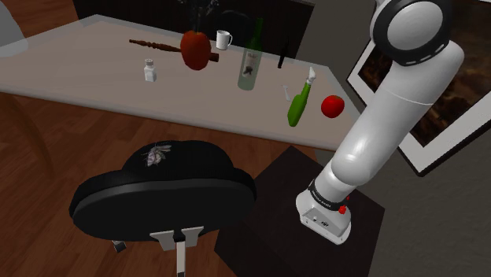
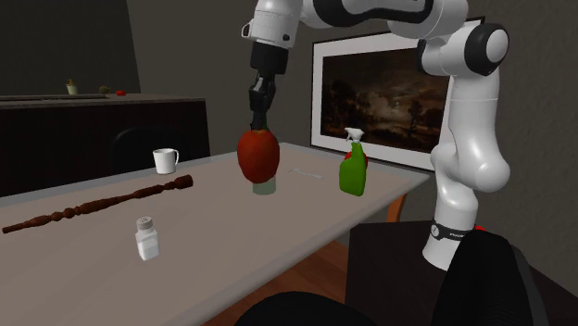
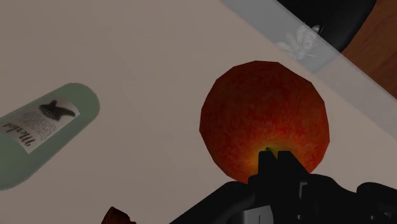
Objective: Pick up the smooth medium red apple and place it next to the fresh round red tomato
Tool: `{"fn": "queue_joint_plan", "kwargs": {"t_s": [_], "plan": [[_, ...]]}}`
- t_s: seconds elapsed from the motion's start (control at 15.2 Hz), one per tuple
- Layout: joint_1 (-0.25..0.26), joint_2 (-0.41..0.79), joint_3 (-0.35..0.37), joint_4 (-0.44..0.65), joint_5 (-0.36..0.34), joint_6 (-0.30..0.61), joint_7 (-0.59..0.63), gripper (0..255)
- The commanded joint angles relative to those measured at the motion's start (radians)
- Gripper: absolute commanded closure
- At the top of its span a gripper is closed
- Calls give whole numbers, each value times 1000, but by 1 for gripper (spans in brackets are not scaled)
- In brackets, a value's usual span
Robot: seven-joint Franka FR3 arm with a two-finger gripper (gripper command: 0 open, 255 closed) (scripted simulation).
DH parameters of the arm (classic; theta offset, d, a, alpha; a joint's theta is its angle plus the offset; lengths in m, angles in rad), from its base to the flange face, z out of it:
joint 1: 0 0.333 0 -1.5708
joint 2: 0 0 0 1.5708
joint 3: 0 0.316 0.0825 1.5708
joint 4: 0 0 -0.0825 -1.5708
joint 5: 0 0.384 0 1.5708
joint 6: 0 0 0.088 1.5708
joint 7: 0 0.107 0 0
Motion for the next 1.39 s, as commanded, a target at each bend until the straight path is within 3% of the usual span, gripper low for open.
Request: {"fn": "queue_joint_plan", "kwargs": {"t_s": [0.0, 0.4, 0.86, 1.32], "plan": [[2, 12, 1, 44, -3, -32, -3, 255], [10, 43, 5, 157, -13, -116, -7, 255], [-90, -129, -79, -55, 67, -49, -177, 255], [-162, -239, -181, -182, 111, -16, -352, 255]]}}
